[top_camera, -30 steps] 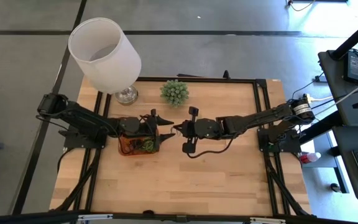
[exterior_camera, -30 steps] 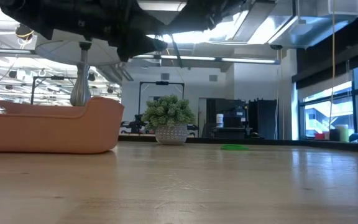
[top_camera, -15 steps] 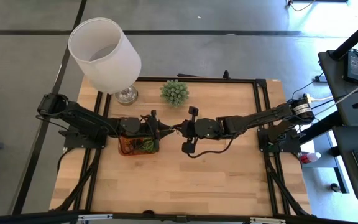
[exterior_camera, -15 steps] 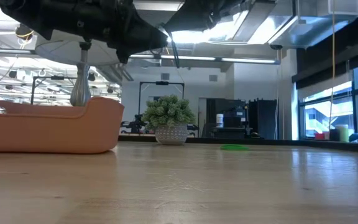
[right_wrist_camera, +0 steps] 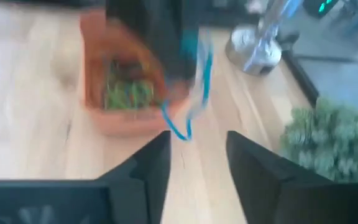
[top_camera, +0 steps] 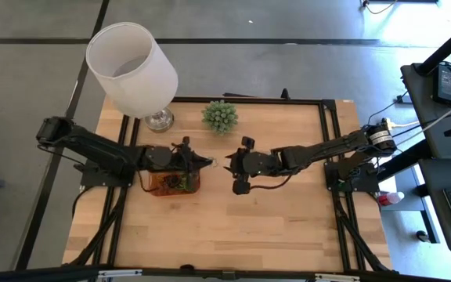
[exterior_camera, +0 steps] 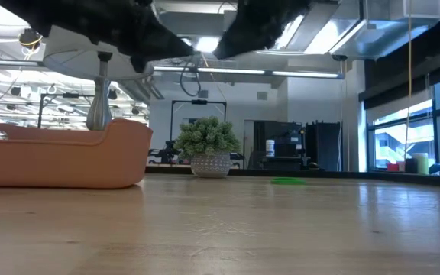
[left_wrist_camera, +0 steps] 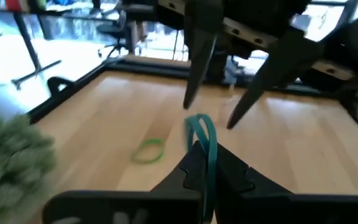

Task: Pick and place rubber bands into bin
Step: Put the blue rubber band into the orange bin

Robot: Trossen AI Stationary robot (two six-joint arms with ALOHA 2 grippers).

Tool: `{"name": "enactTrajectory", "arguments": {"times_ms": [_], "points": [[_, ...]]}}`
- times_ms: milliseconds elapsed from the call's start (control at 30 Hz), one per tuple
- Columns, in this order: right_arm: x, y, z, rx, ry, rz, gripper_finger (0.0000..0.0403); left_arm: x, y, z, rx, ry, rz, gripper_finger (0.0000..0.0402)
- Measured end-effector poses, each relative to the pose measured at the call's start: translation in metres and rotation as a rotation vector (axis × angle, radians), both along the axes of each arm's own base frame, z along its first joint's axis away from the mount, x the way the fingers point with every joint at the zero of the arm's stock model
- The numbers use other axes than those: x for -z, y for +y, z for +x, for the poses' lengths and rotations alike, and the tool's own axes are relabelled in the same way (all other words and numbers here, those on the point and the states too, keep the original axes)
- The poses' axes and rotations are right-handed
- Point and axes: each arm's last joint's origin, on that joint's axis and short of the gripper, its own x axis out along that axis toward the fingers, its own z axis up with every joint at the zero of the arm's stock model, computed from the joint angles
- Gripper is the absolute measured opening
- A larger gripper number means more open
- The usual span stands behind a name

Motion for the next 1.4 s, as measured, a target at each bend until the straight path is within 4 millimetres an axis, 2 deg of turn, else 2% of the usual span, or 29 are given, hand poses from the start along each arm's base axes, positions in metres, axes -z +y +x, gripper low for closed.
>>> {"name": "enactTrajectory", "arguments": {"times_ms": [167,267,400,533,733,967,1133,1233,1400], "points": [[0.016,0.002,-0.014,0.068,0.184,0.057,0.0201,-0.016,-0.010,-0.024,0.014,0.189,0.011,0.0004],[0.027,0.005,-0.024,0.125,0.263,0.105,0.0203,-0.029,-0.021,-0.039,0.020,0.347,-0.017,0.0004],[0.055,0.014,-0.038,0.111,0.318,0.100,0.0195,-0.040,-0.030,-0.063,-0.011,0.602,-0.086,0.0003],[0.086,0.019,-0.052,0.128,0.316,0.139,0.0184,-0.036,-0.033,-0.076,-0.059,0.743,-0.204,0.0003],[0.118,0.023,-0.072,0.173,0.290,0.210,0.0171,-0.017,-0.033,-0.087,-0.126,0.946,-0.313,0.0003],[0.125,0.025,-0.076,0.178,0.259,0.237,0.0169,0.008,-0.033,-0.092,-0.214,1.072,-0.412,0.0003],[0.125,0.025,-0.076,0.160,0.259,0.221,0.0169,0.020,-0.032,-0.090,-0.286,1.068,-0.416,0.0006],[0.124,0.025,-0.075,0.157,0.257,0.219,0.0169,0.020,-0.033,-0.086,-0.286,1.040,-0.441,0.0023],[0.125,0.025,-0.075,0.156,0.258,0.219,0.0169,0.020,-0.032,-0.082,-0.288,1.011,-0.499,0.0074]]}}
